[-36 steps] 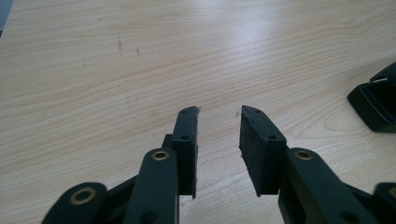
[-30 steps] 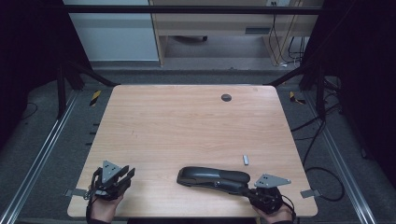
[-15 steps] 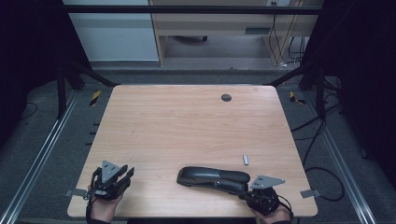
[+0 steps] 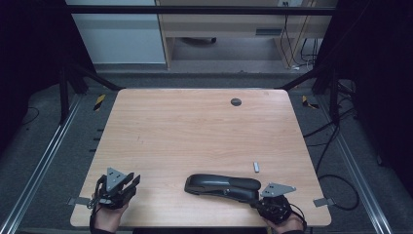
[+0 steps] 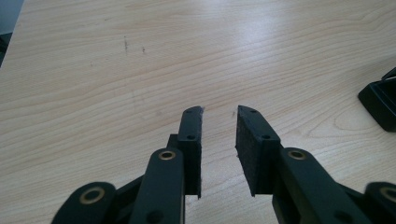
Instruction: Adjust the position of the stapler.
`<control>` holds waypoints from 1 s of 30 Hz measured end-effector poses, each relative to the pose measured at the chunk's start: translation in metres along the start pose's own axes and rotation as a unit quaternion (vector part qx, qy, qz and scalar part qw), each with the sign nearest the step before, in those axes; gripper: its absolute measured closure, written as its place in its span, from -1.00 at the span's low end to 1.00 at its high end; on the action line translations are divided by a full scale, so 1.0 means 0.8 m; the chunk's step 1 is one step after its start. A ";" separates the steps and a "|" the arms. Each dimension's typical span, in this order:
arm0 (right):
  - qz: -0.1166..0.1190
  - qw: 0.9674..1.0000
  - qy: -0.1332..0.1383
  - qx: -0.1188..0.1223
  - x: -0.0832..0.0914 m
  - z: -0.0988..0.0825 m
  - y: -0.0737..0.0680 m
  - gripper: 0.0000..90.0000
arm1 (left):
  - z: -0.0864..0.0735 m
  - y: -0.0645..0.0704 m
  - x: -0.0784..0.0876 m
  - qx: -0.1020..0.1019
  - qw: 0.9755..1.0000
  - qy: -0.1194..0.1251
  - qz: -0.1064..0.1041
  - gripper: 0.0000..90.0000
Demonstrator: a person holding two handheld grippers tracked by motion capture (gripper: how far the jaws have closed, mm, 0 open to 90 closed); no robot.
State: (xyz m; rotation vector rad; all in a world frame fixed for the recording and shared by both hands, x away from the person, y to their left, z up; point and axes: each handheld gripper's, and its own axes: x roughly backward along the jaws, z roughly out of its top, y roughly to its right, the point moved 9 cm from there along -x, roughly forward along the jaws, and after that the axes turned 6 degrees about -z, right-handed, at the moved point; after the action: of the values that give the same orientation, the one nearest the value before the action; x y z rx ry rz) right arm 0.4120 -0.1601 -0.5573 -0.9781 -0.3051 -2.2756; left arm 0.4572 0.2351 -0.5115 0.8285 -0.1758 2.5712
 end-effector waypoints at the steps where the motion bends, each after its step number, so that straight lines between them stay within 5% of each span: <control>1: -0.005 1.000 -0.002 -0.004 0.001 0.000 0.001 1.00 | 0.000 0.000 0.000 0.000 1.000 0.000 -0.001 0.57; 15: -0.028 0.999 0.005 -0.014 -0.001 0.005 0.013 1.00 | 0.003 0.012 -0.003 -0.004 1.000 -0.002 -0.015 0.75; 24: -0.077 0.992 0.089 -0.034 0.023 0.027 0.043 1.00 | 0.022 0.038 -0.016 -0.021 0.999 0.005 -0.031 0.89; 30: -0.090 0.991 0.089 -0.036 0.022 0.029 0.057 1.00 | 0.044 0.067 -0.032 -0.037 0.998 0.012 -0.049 0.95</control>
State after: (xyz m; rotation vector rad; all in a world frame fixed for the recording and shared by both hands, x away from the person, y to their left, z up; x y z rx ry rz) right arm 0.4448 -0.1929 -0.5306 -0.8026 -0.2449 -2.5335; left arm 0.4709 0.1689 -0.4975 0.7608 -0.2156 2.4666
